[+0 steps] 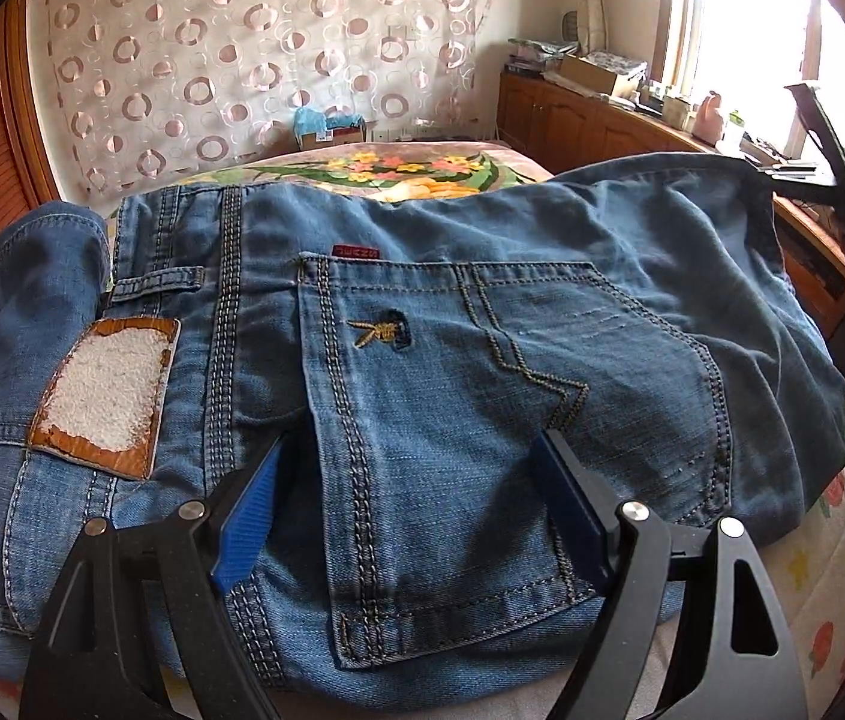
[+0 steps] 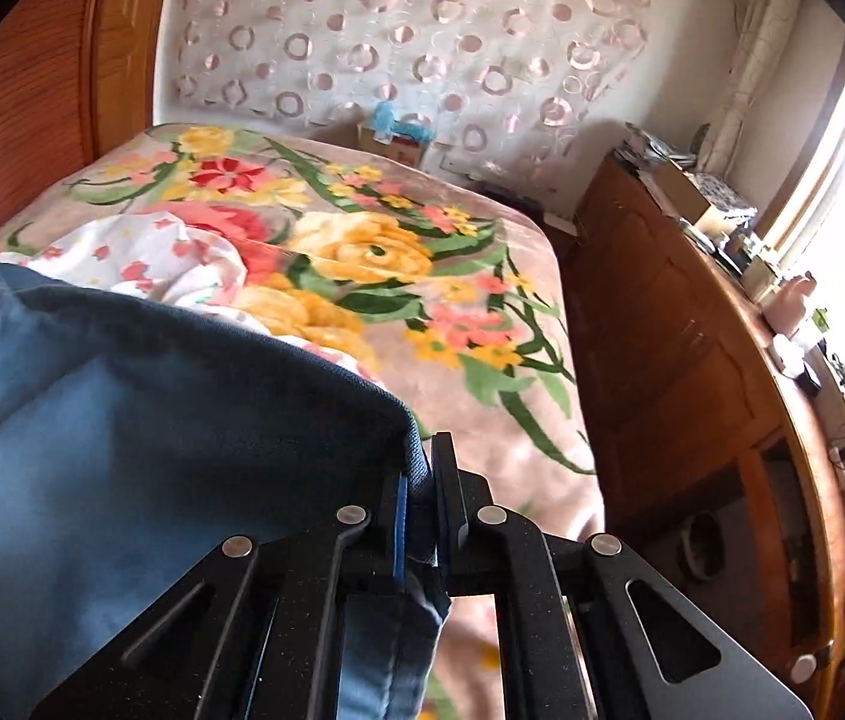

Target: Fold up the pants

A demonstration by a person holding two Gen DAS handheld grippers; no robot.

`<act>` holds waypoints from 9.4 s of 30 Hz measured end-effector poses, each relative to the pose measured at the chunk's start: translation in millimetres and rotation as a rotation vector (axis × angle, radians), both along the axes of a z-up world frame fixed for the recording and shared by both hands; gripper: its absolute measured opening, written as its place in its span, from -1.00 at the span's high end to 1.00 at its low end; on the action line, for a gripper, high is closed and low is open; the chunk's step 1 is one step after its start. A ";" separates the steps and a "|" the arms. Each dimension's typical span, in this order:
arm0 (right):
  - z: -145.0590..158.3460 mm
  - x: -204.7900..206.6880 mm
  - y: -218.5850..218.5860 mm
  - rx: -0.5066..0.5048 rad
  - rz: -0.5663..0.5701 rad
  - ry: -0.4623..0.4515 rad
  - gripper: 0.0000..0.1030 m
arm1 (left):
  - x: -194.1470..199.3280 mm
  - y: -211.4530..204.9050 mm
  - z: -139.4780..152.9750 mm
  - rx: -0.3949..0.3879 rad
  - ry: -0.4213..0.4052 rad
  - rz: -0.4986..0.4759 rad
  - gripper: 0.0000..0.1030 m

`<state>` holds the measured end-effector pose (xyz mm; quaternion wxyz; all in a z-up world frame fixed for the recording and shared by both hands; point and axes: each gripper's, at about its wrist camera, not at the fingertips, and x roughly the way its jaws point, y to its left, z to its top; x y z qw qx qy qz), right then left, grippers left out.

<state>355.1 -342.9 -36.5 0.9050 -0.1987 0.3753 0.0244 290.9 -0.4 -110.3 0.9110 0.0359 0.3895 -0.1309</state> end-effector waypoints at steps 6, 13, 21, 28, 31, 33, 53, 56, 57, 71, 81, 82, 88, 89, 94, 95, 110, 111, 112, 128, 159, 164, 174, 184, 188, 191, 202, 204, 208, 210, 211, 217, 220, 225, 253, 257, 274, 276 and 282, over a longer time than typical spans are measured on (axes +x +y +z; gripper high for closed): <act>-12.8 23.1 18.7 -0.044 -0.013 0.018 0.87 | 0.9 -2.4 -0.9 0.009 -0.001 0.000 -0.58; -14.8 39.7 9.4 -0.022 -0.049 0.056 0.87 | 1.2 -2.2 -0.4 0.010 0.000 0.000 -0.58; -11.4 28.3 -8.6 0.071 -0.111 0.061 0.29 | 1.3 -2.0 -1.0 0.011 0.002 0.000 -0.58; 0.9 -40.3 1.9 0.226 0.003 0.044 0.26 | 1.1 -2.8 -2.9 0.013 0.001 0.001 -0.59; 3.7 -73.9 15.9 0.264 0.062 0.037 0.26 | -1.4 -1.2 -0.5 0.012 0.000 -0.011 -0.59; 2.3 -93.5 21.1 0.295 0.086 0.042 0.26 | -4.7 4.1 4.2 0.008 0.005 -0.001 -0.59; -6.5 -173.7 16.7 0.358 0.072 0.077 0.01 | -78.9 104.1 6.0 -0.148 0.029 0.255 0.20; -6.1 -172.9 19.9 0.353 0.080 0.077 0.01 | -76.3 96.9 -0.4 -0.165 0.053 0.242 0.21; -7.2 -172.5 19.7 0.354 0.085 0.076 0.01 | -74.4 95.1 -2.7 -0.170 0.060 0.238 0.21; -23.4 -166.8 21.0 0.360 0.095 0.114 0.01 | -54.6 110.3 5.3 -0.329 0.080 0.332 -0.01; -24.3 -168.1 22.0 0.355 0.098 0.110 0.01 | -35.6 98.4 7.1 -0.236 0.071 0.334 -0.01; -24.1 -168.7 21.8 0.355 0.098 0.109 0.01 | -34.9 97.9 6.4 -0.229 0.070 0.334 -0.01; -20.7 -170.7 9.9 0.378 0.057 0.089 0.01 | -35.6 93.0 12.9 -0.155 0.026 0.332 0.42; -20.9 -171.0 7.9 0.379 0.051 0.088 0.01 | -35.6 93.9 14.0 -0.152 0.022 0.330 0.43; -23.8 -172.7 2.5 0.366 0.023 0.091 0.01 | -38.8 97.8 16.7 -0.146 -0.002 0.319 0.58; -24.1 -172.5 0.7 0.363 0.014 0.089 0.01 | -40.0 95.9 18.4 -0.135 -0.013 0.316 0.61; -22.0 -183.8 17.4 0.365 0.062 0.087 -0.04 | -42.2 67.3 99.2 -0.128 -0.211 0.239 0.66; -23.0 -184.8 22.9 0.352 0.079 0.090 -0.04 | -41.6 64.0 102.1 -0.127 -0.215 0.237 0.66; -24.4 -185.8 28.8 0.335 0.095 0.092 -0.05 | -40.7 62.5 103.7 -0.129 -0.217 0.234 0.66; -37.5 -160.0 63.1 0.117 0.178 0.063 -0.26 | -39.6 59.7 107.9 -0.132 -0.226 0.224 0.67; 54.5 -183.8 47.4 0.139 0.215 -0.180 0.94 | -69.0 60.1 192.5 -0.175 -0.403 0.214 0.70; 56.6 -221.4 52.8 0.144 0.258 -0.196 0.94 | -95.2 76.7 192.2 -0.184 -0.416 0.232 0.71; 46.1 -293.0 45.5 0.139 0.365 -0.168 0.94 | -186.5 124.1 168.9 -0.214 -0.404 0.310 0.71; 15.5 -313.7 24.8 0.248 0.385 -0.007 0.91 | -251.3 145.3 88.7 -0.157 -0.210 0.354 0.67; 5.6 -313.5 9.8 0.281 0.358 0.031 0.41 | -262.0 144.2 57.5 -0.117 -0.109 0.350 0.58; 6.0 -315.9 -4.7 0.320 0.332 0.041 0.33 | -270.1 147.2 45.2 -0.110 -0.069 0.359 0.39; 16.9 -351.1 -51.5 0.417 0.228 -0.025 0.18 | -277.5 141.1 46.8 -0.082 -0.123 0.325 -0.54; 15.2 -361.6 -52.6 0.418 0.213 -0.033 0.14 | -268.7 129.0 45.8 -0.091 -0.126 0.288 -0.54; 10.8 -362.9 -44.8 0.431 0.185 -0.040 0.13 | -252.3 102.8 40.7 -0.113 -0.132 0.226 -0.54; 9.8 -362.4 -45.2 0.450 0.169 -0.052 0.12 | -242.6 88.4 37.5 -0.108 -0.134 0.203 -0.54; 10.0 -361.9 -44.5 0.462 0.162 -0.059 0.12 | -237.5 80.8 35.2 -0.106 -0.132 0.187 -0.54; -6.6 -348.8 -38.9 0.454 0.107 -0.050 0.12 | -219.5 52.5 24.9 -0.120 -0.113 0.122 -0.54; -20.7 -339.0 -40.6 0.478 0.083 -0.008 0.12 | -214.8 43.2 19.5 -0.118 -0.098 0.108 -0.54; -34.1 -331.0 -36.0 0.508 0.052 0.035 0.12 | -211.0 33.6 3.9 -0.108 -0.047 0.097 -0.54; 52.1 -355.8 -21.6 0.451 0.178 -0.181 0.96 | -217.2 33.9 2.6 -0.122 -0.036 0.114 -0.55; 72.6 -356.3 7.1 0.439 0.271 -0.206 0.96 | -227.7 41.4 25.9 -0.118 -0.089 0.126 -0.56; 87.2 -345.7 114.8 0.500 0.607 -0.106 0.95 | -258.3 62.8 79.6 -0.097 -0.211 0.149 -0.56; 82.6 -341.3 113.7 0.476 0.594 -0.100 0.68 | -258.5 63.5 77.9 -0.102 -0.210 0.149 -0.56; 94.7 -326.1 112.6 0.445 0.535 -0.094 0.22 | -253.8 54.1 71.9 -0.109 -0.189 0.122 -0.56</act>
